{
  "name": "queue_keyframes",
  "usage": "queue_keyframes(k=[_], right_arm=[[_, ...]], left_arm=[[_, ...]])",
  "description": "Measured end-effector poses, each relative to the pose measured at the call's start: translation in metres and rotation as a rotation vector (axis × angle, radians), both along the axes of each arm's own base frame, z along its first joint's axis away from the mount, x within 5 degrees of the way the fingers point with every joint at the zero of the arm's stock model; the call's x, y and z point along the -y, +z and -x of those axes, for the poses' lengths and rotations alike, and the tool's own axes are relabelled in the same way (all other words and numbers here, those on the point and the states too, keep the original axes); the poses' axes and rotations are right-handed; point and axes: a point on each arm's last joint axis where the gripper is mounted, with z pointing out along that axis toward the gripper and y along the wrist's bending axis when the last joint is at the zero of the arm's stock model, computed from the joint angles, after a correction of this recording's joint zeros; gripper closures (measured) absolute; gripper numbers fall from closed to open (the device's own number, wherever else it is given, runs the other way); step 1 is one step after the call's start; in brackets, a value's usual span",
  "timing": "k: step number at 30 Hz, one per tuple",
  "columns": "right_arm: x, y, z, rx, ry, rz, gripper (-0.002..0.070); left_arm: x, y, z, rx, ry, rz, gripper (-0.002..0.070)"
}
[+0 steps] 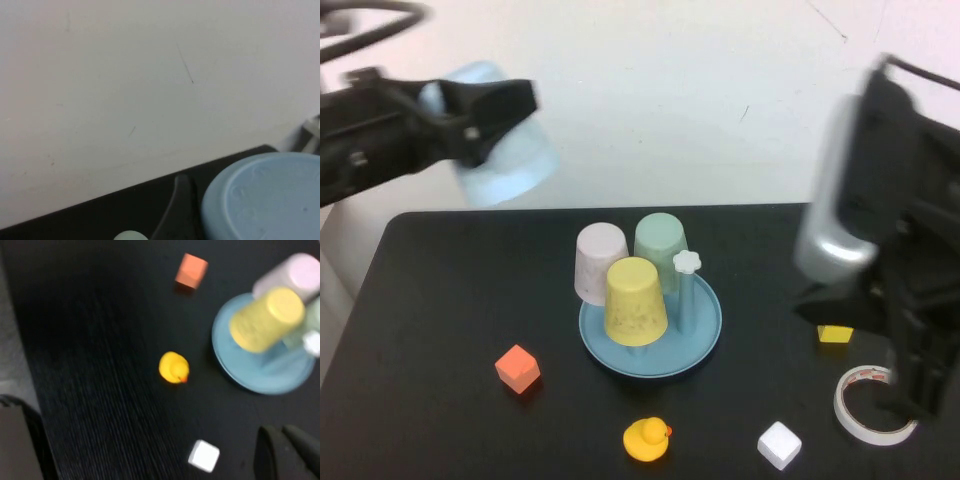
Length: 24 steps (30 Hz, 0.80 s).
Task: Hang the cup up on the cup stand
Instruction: Place the cup on the cup holder
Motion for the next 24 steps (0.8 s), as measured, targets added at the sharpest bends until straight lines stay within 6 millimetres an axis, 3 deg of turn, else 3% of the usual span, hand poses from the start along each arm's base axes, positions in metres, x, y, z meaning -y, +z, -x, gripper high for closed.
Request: queue_keyframes(k=[7, 9, 13, 18, 24], right_arm=[[0.029, -0.018, 0.026, -0.022, -0.141, -0.043, 0.0671], [0.036, -0.024, 0.033, -0.045, -0.188, -0.055, 0.0671], [0.042, -0.026, 0.037, -0.056, -0.233, -0.069, 0.0671], [0.043, -0.026, 0.038, -0.065, -0.253, -0.077, 0.0671], [0.044, -0.026, 0.038, -0.062, -0.267, -0.076, 0.0671]], left_arm=[[0.063, -0.036, -0.055, 0.043, -0.116, -0.185, 0.011], [0.092, -0.058, -0.068, 0.026, -0.175, -0.224, 0.011], [0.124, -0.09, -0.085, -0.017, -0.241, -0.253, 0.011], [0.148, -0.114, -0.101, -0.034, -0.284, -0.267, 0.011], [0.159, -0.134, -0.118, -0.041, -0.299, -0.28, 0.011]])
